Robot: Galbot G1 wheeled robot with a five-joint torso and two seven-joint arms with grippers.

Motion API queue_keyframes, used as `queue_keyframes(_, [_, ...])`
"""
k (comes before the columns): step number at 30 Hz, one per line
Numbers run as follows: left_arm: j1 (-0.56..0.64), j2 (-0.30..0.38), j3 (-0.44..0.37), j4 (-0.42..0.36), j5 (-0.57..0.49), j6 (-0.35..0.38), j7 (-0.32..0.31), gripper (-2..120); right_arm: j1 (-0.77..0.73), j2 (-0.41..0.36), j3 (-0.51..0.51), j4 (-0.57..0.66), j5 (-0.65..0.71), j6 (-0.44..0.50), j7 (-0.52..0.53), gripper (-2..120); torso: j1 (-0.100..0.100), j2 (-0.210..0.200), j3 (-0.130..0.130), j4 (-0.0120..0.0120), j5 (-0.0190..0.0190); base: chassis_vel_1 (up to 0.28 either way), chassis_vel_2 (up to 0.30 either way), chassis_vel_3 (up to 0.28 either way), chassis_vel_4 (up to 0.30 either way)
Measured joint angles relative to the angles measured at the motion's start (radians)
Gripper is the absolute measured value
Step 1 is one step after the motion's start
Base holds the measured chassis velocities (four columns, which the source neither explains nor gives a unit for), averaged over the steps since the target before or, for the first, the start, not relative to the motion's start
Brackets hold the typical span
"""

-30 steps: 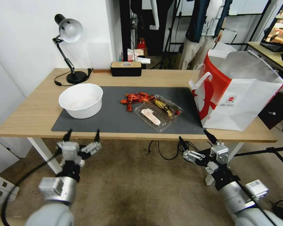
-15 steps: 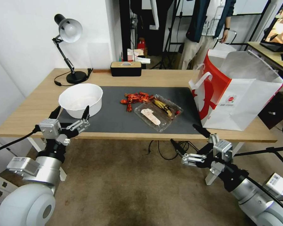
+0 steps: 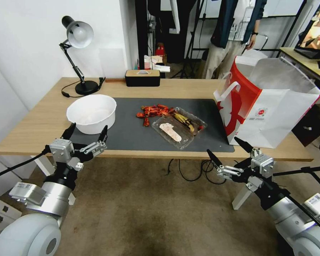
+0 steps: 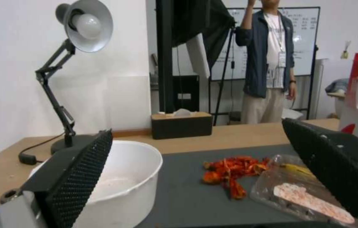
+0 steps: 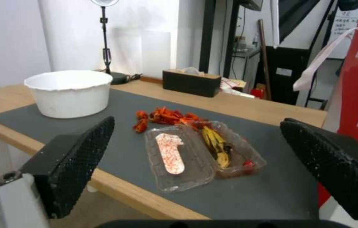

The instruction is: Close the disposable takeout box, then place it into the delivery bag.

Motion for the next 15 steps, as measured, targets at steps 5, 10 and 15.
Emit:
queue_keyframes(5, [0.009, -0.006, 0.015, 0.021, 0.038, -0.003, 0.029, 100, 0.016, -0.024, -0.003, -0.014, 0.023, 0.0, 0.0, 100, 0.0, 0.0, 0.0, 0.0001, 0.0, 0.0, 0.0, 0.0, 0.0])
queue_keyframes(10, [0.022, -0.018, 0.031, 0.043, 0.067, -0.014, 0.038, 100, 0.033, -0.038, -0.018, -0.041, 0.04, 0.006, 0.002, 100, 0.0, 0.0, 0.0, 0.0, 0.0001, 0.0, 0.0, 0.0, 0.0])
queue_keyframes(15, [0.027, -0.026, 0.051, 0.062, 0.097, -0.021, 0.041, 100, 0.08, -0.09, -0.062, -0.099, 0.105, 0.033, 0.026, 100, 0.0, 0.0, 0.0, -0.0001, 0.0004, 0.0, 0.0, 0.0, 0.0])
